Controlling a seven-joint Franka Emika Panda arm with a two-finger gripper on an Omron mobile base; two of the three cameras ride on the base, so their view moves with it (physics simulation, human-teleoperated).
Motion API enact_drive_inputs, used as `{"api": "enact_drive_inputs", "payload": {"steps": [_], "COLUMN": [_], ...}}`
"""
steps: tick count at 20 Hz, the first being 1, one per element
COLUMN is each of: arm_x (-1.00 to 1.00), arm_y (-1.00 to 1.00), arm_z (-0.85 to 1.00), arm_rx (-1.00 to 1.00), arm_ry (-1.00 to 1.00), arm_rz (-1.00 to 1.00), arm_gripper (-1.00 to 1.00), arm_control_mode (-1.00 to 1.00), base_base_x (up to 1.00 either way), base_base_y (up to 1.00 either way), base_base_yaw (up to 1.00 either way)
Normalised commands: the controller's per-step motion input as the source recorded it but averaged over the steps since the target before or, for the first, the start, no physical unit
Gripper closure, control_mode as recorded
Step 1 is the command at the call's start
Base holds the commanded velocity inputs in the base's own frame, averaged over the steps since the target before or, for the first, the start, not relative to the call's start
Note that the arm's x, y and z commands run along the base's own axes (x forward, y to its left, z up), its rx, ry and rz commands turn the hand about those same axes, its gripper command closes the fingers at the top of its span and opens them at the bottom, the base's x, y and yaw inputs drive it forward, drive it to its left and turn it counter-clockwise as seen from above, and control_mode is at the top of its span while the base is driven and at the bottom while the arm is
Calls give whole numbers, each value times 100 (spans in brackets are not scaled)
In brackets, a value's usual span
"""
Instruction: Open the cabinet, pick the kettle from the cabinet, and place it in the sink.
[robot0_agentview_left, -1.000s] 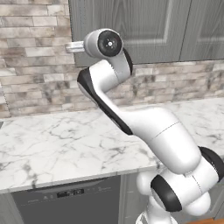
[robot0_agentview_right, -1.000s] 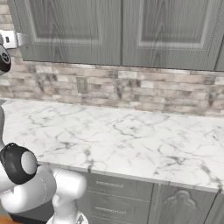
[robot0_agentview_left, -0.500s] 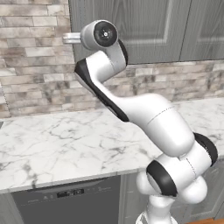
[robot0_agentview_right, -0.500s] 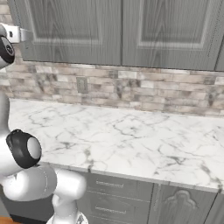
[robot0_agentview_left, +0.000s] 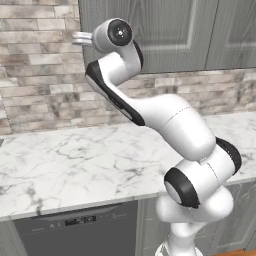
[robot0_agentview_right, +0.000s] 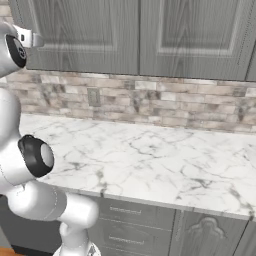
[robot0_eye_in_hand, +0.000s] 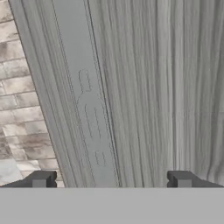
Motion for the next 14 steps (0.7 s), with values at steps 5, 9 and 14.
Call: {"api": "enact_drive_inputs", "payload": {"steps": [5, 9, 14], "arm_x": [41, 42, 37], "arm_y": [7, 11, 11], "arm_z": [0, 0, -4], "arm_rx": [2, 0, 0], "arm_ry": [12, 13, 16], "arm_rz": [0, 0, 0], "arm_gripper": [-100, -100, -100], "arm_control_mode": [-100, -100, -100], "base_base_x": [0, 0, 0], "base_base_y": [0, 0, 0], "base_base_yaw": [0, 0, 0]}}
